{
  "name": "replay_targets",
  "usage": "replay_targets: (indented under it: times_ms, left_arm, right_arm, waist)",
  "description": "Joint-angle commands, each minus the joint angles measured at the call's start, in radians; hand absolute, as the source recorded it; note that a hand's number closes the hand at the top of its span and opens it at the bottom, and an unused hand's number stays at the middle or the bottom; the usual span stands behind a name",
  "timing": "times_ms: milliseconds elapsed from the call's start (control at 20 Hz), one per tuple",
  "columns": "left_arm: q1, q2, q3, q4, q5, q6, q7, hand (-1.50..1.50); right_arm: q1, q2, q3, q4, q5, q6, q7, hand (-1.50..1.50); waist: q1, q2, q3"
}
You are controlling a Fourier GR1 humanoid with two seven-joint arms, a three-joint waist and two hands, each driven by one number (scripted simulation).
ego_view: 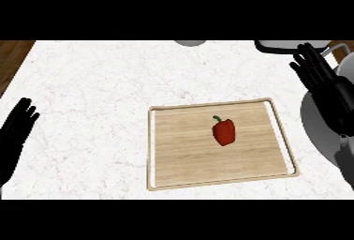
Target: Pick the bell pepper from the tray and place it in the pot
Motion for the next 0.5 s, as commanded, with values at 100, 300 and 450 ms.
replay_targets:
  times_ms: [100,300,450]
  left_arm:
    - [-0.053,-0.08,-0.135,0.034,-0.061,-0.025,0.042,0.0]
    - [-0.055,-0.111,-0.212,0.058,-0.052,-0.075,0.081,0.0]
    - [-0.062,-0.145,-0.24,0.093,-0.048,-0.076,0.111,0.0]
  right_arm:
    - [0.016,0.104,0.22,-0.013,0.18,-0.06,0.07,1.5]
    - [-0.074,-0.149,0.269,0.068,0.524,-0.086,0.062,1.5]
    - [0.028,0.12,0.247,-0.002,0.598,-0.439,-0.135,-1.5]
  waist:
    - [-0.011,-0.02,0.002]
    - [-0.039,-0.029,-0.027]
    - [-0.069,-0.028,0.005]
